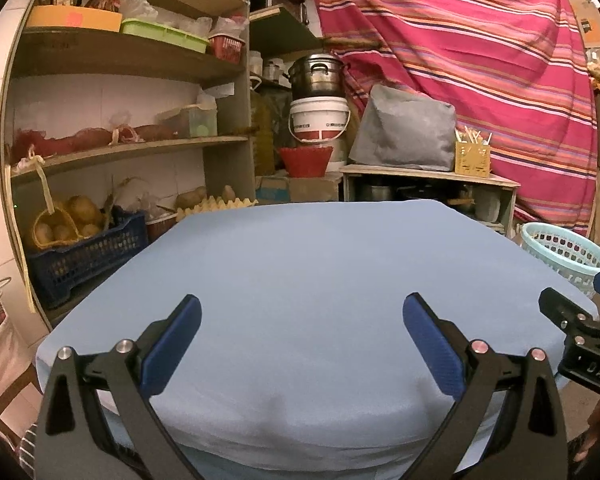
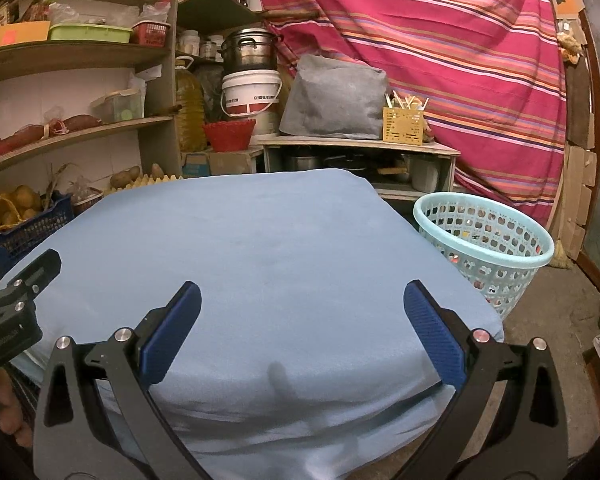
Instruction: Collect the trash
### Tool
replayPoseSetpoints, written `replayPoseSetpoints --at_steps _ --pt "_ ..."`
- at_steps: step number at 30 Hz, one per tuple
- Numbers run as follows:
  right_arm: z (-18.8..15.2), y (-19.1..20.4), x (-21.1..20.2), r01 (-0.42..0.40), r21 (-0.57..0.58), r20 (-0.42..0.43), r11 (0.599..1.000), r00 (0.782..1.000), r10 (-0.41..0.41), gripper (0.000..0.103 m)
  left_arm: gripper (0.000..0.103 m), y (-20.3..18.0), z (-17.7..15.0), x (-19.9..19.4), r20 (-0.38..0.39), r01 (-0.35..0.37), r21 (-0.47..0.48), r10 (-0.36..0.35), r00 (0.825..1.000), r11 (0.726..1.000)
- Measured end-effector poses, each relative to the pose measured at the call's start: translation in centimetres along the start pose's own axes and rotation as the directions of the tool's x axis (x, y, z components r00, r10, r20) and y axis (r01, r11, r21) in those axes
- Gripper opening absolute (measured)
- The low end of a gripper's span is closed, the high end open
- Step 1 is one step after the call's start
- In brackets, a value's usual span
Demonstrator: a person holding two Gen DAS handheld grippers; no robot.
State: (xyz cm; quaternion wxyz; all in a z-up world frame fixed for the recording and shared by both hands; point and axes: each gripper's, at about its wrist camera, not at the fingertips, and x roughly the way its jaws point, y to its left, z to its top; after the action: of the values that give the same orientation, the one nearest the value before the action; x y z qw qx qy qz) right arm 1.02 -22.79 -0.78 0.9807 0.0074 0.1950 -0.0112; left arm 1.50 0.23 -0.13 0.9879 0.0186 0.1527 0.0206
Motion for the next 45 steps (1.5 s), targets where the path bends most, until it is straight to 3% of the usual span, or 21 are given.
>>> replayPoseSetpoints --at_steps 45 --pt "0.0 -0.1 -1.0 0.027 -0.005 0.041 1.0 0.999 -0.027 0.099 0.098 -0.7 0.1 -0.8 0.014 0.031 0.0 -0.031 0.999 1.0"
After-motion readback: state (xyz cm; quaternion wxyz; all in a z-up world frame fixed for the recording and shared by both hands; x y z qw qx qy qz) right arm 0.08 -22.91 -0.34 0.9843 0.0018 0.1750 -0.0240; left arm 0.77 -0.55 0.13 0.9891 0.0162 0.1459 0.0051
